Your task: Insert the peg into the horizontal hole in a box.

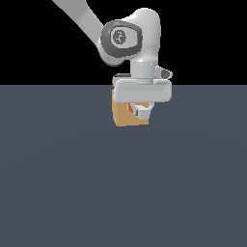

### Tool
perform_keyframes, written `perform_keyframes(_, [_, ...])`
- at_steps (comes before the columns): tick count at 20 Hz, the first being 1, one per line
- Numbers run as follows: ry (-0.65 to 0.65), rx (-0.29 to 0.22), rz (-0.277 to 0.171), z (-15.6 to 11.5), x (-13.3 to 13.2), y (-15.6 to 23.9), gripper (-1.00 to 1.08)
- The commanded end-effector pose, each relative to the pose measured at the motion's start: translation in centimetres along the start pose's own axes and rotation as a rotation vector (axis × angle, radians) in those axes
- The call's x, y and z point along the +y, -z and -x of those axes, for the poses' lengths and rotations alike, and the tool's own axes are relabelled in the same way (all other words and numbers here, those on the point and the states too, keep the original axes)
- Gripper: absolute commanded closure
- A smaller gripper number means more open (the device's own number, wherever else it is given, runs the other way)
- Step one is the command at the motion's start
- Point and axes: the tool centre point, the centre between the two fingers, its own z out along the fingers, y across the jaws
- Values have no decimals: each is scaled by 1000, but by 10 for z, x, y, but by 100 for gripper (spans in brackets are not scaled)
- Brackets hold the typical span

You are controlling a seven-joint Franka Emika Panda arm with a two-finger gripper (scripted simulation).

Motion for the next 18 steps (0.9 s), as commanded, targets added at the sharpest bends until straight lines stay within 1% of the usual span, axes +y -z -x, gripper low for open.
perform_keyframes(1, [-1, 0, 2, 1, 1, 1, 108])
perform_keyframes(12, [2, 1, 2, -2, 1, 1, 108])
perform_keyframes(15, [2, 1, 2, -12, 0, 1, 108])
perform_keyframes(18, [2, 1, 3, -31, -1, 1, 108])
